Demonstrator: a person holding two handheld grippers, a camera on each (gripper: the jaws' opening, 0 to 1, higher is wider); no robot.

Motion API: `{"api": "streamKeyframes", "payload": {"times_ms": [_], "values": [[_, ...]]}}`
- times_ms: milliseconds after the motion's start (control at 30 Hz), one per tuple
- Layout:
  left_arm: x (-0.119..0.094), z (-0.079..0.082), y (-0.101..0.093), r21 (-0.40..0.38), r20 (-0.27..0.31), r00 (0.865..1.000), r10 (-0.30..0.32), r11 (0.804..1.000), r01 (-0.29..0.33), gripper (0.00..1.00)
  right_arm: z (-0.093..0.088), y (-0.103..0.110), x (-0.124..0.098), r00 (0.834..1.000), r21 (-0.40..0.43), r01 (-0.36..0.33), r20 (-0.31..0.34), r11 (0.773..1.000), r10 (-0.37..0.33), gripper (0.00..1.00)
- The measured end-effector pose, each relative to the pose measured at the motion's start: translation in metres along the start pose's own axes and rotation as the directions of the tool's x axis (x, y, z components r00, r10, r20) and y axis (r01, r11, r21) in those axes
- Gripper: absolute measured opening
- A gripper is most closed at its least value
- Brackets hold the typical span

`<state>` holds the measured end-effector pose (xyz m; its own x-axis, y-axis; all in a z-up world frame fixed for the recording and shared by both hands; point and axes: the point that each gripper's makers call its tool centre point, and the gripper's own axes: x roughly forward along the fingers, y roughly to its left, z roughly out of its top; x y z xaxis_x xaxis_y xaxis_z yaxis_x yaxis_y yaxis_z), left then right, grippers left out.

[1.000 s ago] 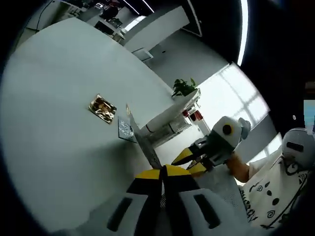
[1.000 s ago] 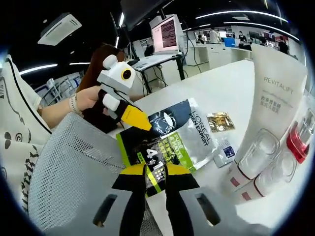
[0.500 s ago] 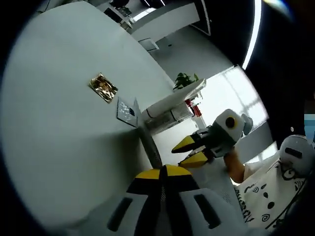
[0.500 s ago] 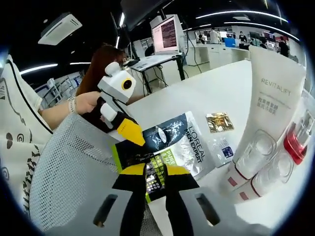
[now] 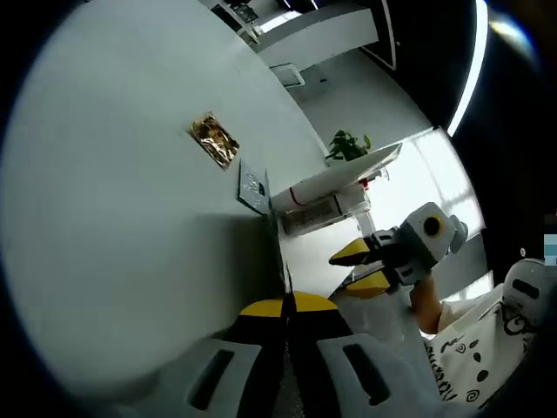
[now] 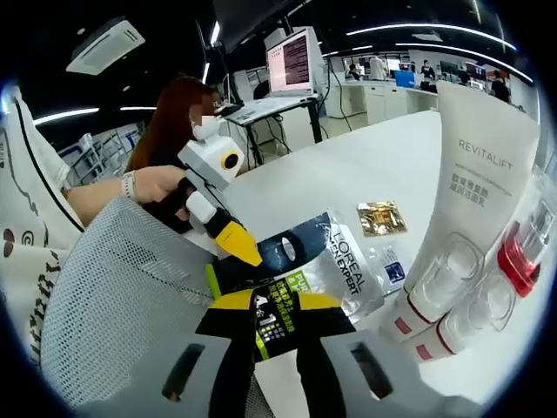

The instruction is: Arrange the skincare products in the storage area until every visible bottle or jar stands upright without overlapping.

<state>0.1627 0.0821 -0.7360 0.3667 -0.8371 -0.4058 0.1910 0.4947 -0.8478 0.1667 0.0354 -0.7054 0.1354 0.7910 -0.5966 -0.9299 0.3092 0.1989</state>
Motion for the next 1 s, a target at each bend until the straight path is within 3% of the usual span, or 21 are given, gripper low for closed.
{"api": "streamKeyframes", "payload": {"times_ms": [167,433,500,633,700,767,967,1000], "values": [[0.001,-0.009,0.013,0.023,-0.027,0.997,0.078,0.997,-0.077,0.00,-0.014,-0.007,0.013,0.996,-0.080,0.040,-0.074,0.996,-0.046,0.27],[0.001,-0.010,0.018,0.041,-0.020,0.993,0.119,0.992,-0.118,0.00,-0.035,-0.011,0.031,0.983,-0.144,0.054,-0.163,0.988,-0.078,0.54],[0.002,-0.012,0.020,0.053,-0.026,0.991,0.134,0.990,-0.133,0.00,-0.040,-0.014,0.034,0.977,-0.209,0.055,-0.189,0.976,-0.096,0.59],[0.002,-0.015,0.023,0.113,-0.047,0.985,0.163,0.981,-0.157,0.00,-0.050,-0.012,0.038,0.970,-0.217,0.041,-0.224,0.975,-0.091,0.62],[0.002,-0.019,0.029,0.169,-0.080,0.975,0.208,0.967,-0.192,0.00,-0.050,-0.012,0.038,0.971,-0.216,0.041,-0.221,0.976,-0.090,0.62],[0.002,-0.018,0.024,0.185,-0.076,0.978,0.194,0.967,-0.177,0.00,-0.050,-0.013,0.037,0.970,-0.226,0.037,-0.224,0.973,-0.089,0.62],[-0.005,-0.003,0.025,0.381,-0.054,0.956,0.289,0.891,-0.247,0.11,-0.051,-0.016,0.037,0.968,-0.230,0.024,-0.238,0.973,-0.081,0.62],[-0.005,0.008,0.023,0.463,-0.016,0.953,0.302,0.847,-0.261,0.14,-0.051,-0.016,0.037,0.968,-0.234,0.022,-0.239,0.972,-0.079,0.62]]}}
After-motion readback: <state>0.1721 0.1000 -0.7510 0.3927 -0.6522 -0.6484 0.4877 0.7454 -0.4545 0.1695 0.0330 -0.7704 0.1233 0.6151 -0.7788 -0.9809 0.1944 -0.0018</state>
